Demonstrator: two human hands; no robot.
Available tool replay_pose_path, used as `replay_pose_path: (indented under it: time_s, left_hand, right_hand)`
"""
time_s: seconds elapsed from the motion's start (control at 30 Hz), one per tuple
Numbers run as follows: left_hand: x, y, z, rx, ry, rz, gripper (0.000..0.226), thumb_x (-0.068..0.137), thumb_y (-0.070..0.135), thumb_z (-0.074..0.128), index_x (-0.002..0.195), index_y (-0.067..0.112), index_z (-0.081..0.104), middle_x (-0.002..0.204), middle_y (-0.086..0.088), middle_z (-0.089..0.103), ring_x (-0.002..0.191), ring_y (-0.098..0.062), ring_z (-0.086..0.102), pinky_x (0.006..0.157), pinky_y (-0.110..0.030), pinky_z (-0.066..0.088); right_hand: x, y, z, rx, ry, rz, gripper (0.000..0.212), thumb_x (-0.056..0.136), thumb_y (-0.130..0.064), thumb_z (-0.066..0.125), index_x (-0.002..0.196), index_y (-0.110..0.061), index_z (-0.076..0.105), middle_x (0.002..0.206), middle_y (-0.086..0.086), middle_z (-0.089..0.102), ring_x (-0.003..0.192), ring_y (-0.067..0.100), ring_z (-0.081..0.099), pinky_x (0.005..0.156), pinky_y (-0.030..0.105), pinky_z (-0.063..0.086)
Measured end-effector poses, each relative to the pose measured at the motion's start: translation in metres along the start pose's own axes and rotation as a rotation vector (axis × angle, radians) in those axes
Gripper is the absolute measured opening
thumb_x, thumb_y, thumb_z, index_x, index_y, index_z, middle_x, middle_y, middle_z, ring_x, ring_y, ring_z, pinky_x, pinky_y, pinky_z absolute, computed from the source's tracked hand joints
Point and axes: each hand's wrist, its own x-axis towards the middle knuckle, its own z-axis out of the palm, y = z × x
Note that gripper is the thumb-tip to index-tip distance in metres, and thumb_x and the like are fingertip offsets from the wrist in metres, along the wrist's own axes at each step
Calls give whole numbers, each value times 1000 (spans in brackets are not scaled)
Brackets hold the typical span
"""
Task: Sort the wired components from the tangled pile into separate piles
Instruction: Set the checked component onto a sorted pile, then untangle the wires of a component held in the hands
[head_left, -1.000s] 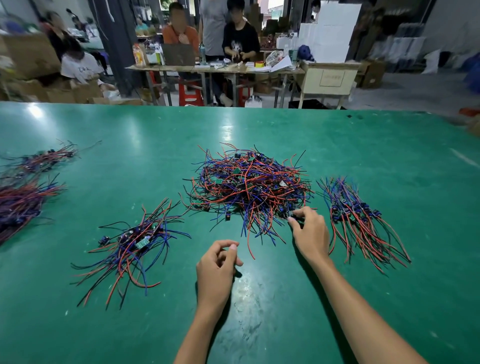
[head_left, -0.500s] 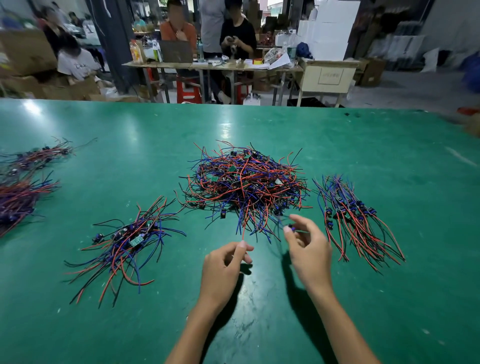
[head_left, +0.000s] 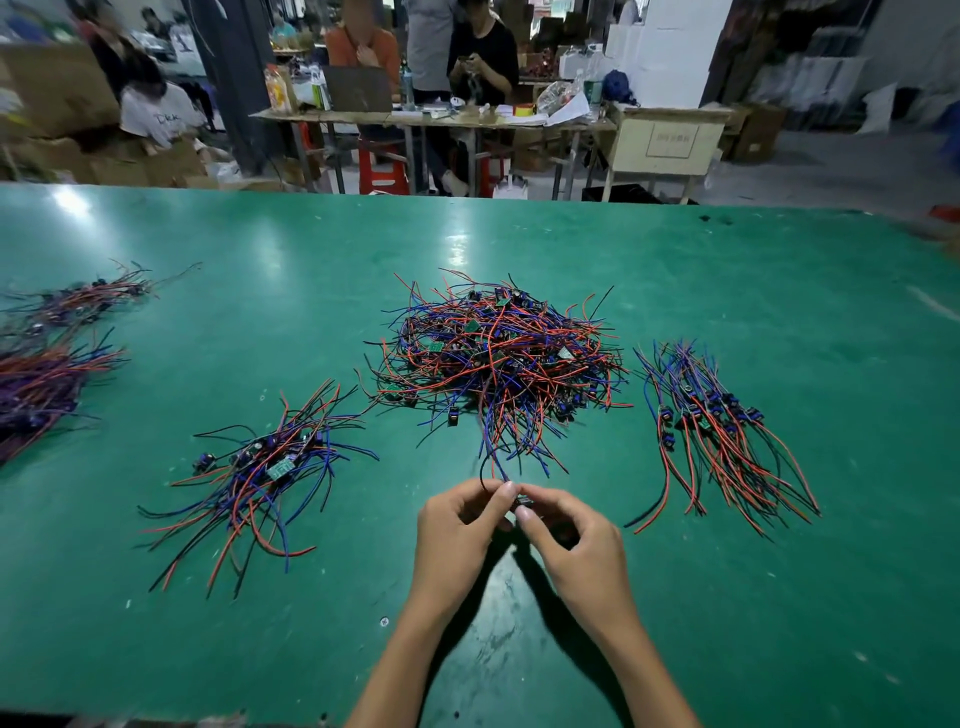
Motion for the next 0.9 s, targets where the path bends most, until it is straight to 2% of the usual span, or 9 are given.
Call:
replay_pose_path:
  time_s: [0.07, 0.27, 0.4, 0.5, 0.63, 0.7, 0.8, 0.83, 0.9]
  left_hand:
    - [-1, 1, 0, -27, 14, -18, 12, 94, 28, 71, 91, 19, 79, 84, -5, 77, 72, -19, 72, 73, -39, 59]
    - [-3, 8, -1, -192, 55, -83, 8, 93, 17, 71, 90, 13, 78, 85, -11, 78, 66, -22, 71, 61, -28, 58]
    - [-5, 9, -2, -166, -30, -48, 15, 93, 16, 70, 106, 13, 76, 94, -8, 79, 77, -16, 70, 72, -24, 56]
    - [-3, 9, -4, -81, -55, 35, 17, 96, 15, 67, 110, 15, 76, 102, -4, 78, 89, -14, 70, 80, -26, 57]
    - [-5, 11, -5, -88, -7, 6, 9, 91, 24, 74, 95, 15, 75, 87, -1, 75, 72, -17, 60, 70, -28, 54]
    - [-7, 14, -10, -144, -71, -37, 14, 86, 21, 78, 96, 14, 71, 84, -3, 69, 68, -16, 59, 69, -27, 55]
    - [-10, 16, -20, -242, -354, -55, 48, 82, -4, 76, 124, 3, 54, 113, -5, 67, 80, -16, 65, 77, -27, 55]
    - [-11, 17, -22, -240, -400, -56, 55, 80, -10, 74, 129, -1, 49, 119, -7, 66, 86, -18, 65, 81, -28, 55]
    - [-10, 22, -20, -194, -353, -65, 45, 84, -14, 70, 123, -1, 53, 116, -10, 68, 86, -18, 67, 82, -27, 55]
  right_hand:
    - [1, 2, -1, 34, 44, 21, 20, 90, -16, 76, 102, -32, 78, 98, -17, 77, 91, 5, 73, 83, 24, 56]
    - [3, 6, -4, 187, 151, 114, 18, 90, -20, 77, 100, -34, 76, 90, -4, 77, 85, 13, 73, 82, 34, 58]
    - [1, -1, -7, 229, 48, 49, 17, 88, -24, 74, 103, -32, 77, 94, -1, 78, 86, 15, 73, 78, 26, 57]
    - [-1, -2, -9, 178, -59, -6, 24, 93, -13, 73, 106, -33, 77, 97, -2, 78, 86, 16, 72, 73, 23, 57]
    - [-2, 0, -6, 105, -115, 1, 27, 92, -14, 73, 111, -34, 73, 92, -3, 77, 84, 15, 73, 77, 37, 59]
    - [-4, -1, -5, 108, -152, 0, 24, 93, -21, 72, 113, -35, 68, 89, -1, 78, 85, 14, 74, 79, 38, 59]
    - [-4, -1, -4, 168, -83, 30, 14, 94, -32, 70, 106, -32, 63, 77, 4, 76, 72, 16, 71, 74, 41, 53]
    - [-3, -1, -5, 194, -50, 41, 14, 92, -34, 69, 104, -30, 64, 75, 6, 74, 69, 17, 68, 73, 41, 50]
    - [-2, -2, -6, 216, -42, 55, 16, 89, -39, 68, 102, -30, 66, 75, 8, 74, 67, 17, 66, 71, 39, 49]
